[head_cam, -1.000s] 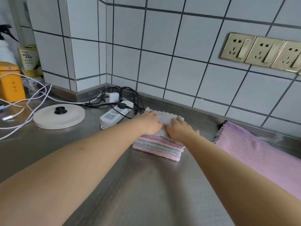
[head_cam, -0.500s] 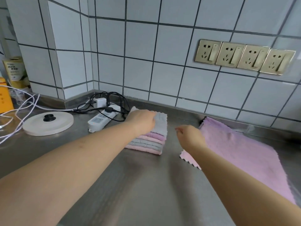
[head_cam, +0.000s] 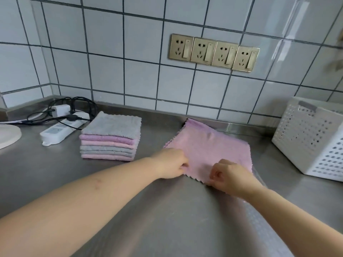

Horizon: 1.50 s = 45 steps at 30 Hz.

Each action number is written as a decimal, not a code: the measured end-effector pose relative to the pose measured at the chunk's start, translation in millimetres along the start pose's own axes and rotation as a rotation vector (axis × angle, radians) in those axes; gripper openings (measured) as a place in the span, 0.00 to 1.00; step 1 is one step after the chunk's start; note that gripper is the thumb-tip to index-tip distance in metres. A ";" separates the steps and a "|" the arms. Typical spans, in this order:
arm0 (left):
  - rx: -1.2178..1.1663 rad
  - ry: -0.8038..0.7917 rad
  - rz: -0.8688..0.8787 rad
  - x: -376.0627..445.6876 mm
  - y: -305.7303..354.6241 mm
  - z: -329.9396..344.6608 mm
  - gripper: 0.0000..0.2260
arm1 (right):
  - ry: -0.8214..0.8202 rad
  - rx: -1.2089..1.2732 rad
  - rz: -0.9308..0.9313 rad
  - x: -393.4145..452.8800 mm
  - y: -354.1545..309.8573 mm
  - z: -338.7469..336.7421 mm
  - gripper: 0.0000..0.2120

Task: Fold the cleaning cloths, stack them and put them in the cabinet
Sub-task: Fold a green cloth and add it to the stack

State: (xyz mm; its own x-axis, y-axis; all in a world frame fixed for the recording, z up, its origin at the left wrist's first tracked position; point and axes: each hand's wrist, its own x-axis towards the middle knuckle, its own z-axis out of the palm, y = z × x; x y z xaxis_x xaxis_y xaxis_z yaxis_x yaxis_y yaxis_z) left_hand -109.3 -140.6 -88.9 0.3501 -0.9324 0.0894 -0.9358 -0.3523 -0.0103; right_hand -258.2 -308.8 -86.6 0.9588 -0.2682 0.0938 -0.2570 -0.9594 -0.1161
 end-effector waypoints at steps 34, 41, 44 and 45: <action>0.157 0.374 -0.158 3.5 -7.3 -77.2 0.10 | 0.467 0.005 0.114 -24.1 4.5 -50.7 0.09; 0.113 0.124 -0.011 -73.9 15.7 -76.9 0.08 | 0.214 0.036 0.017 -86.2 -15.5 -48.9 0.10; -0.036 -0.025 -0.057 -107.4 28.0 -66.8 0.09 | 0.074 0.071 0.020 -108.8 -28.7 -47.3 0.11; -0.081 -0.066 -0.075 -117.2 32.6 -64.0 0.08 | 0.023 0.087 0.022 -114.6 -32.4 -47.5 0.11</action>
State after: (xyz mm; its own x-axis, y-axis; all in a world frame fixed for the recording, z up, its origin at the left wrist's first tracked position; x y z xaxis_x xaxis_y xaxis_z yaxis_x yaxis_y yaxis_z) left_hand -183.5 -37.7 -35.9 0.4190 -0.9078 0.0211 -0.9061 -0.4164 0.0750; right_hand -365.5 -251.2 -46.7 0.9498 -0.2917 0.1130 -0.2652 -0.9424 -0.2041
